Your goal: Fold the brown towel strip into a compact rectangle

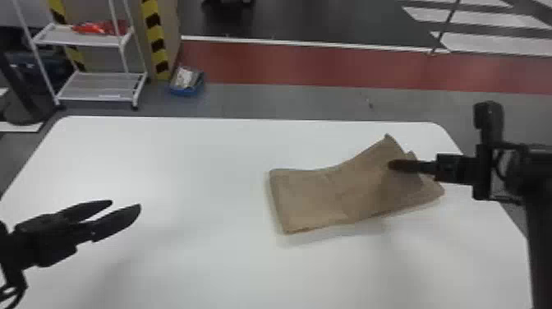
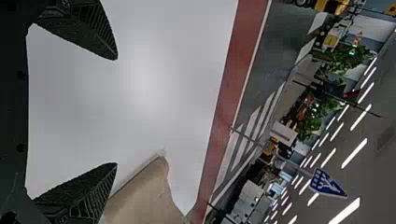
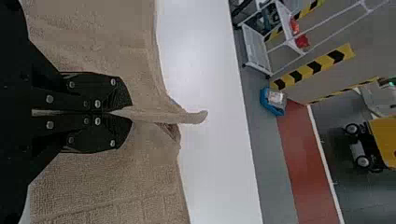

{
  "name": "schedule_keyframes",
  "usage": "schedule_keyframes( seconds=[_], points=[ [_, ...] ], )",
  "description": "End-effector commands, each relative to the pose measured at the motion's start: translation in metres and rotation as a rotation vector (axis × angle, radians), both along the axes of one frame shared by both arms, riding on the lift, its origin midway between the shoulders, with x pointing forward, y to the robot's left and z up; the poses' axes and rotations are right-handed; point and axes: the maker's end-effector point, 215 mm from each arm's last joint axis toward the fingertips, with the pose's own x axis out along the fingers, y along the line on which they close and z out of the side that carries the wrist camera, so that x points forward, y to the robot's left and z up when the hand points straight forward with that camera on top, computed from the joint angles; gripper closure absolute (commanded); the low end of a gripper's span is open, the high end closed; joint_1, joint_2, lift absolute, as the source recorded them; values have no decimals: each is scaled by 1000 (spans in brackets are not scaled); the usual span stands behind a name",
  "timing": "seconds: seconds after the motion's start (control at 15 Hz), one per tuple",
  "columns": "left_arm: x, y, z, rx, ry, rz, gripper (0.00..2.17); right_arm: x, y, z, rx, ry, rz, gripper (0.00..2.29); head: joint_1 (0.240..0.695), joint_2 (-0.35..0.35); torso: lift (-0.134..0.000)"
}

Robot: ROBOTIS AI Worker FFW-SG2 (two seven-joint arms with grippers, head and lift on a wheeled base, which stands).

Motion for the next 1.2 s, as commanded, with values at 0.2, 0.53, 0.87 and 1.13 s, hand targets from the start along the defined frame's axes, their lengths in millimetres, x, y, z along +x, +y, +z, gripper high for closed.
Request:
schedule_keyframes(
  seconds=[0.2, 0.53, 0.87, 1.13],
  points=[
    [3, 4, -3, -2, 4, 8, 70, 12, -13, 24, 17, -42, -26, 1477, 695, -105, -120],
    [8, 4, -7, 4, -8, 6, 70, 18, -15, 18, 14, -18, -31, 1477, 695, -113, -120],
    [11, 11, -8, 1, -10, 15, 70, 10, -31, 24, 23, -11, -71, 1480, 695, -119, -120],
    [13, 9, -8, 4, -12, 13, 70, 4, -54, 13, 2, 1, -104, 1480, 695, -132, -120]
  ],
)
